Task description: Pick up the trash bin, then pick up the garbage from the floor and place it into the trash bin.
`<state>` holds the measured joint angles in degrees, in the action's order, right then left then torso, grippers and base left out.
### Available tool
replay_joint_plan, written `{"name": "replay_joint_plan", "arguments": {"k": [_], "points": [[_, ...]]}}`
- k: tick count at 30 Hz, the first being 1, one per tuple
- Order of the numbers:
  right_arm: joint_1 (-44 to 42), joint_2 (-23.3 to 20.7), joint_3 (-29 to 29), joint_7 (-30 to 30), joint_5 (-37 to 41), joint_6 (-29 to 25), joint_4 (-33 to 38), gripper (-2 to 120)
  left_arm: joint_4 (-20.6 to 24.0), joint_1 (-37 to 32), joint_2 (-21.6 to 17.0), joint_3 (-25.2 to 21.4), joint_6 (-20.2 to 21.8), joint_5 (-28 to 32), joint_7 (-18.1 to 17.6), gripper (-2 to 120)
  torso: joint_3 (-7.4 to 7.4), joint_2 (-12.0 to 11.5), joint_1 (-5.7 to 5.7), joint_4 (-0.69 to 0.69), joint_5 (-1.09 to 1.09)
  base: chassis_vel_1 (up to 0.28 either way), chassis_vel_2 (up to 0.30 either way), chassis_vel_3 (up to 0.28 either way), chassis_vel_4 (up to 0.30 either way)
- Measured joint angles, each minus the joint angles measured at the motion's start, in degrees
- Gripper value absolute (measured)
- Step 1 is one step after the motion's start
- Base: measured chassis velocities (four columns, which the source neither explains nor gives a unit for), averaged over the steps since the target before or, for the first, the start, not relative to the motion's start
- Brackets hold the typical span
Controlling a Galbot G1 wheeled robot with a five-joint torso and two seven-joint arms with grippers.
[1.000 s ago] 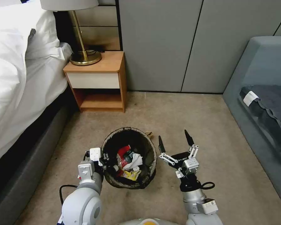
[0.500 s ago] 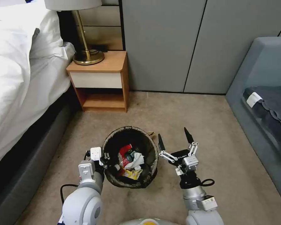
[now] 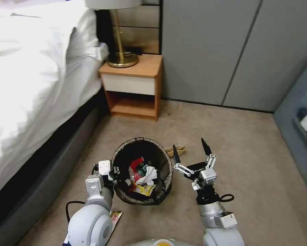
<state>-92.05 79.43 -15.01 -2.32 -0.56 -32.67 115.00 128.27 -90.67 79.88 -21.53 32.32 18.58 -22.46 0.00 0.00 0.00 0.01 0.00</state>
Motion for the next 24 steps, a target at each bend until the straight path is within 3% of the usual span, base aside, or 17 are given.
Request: {"name": "replay_joint_plan", "arguments": {"k": [24], "points": [[4.1, -1.2, -0.4, -0.6, 2.3, 3.1, 1.5, 100, -0.1, -0.5, 0.0, 0.2, -0.6, -0.4, -0.1, 0, 0.00, 0.0, 0.00, -0.01, 0.00, 0.012, 0.014, 0.014, 0.016]]}}
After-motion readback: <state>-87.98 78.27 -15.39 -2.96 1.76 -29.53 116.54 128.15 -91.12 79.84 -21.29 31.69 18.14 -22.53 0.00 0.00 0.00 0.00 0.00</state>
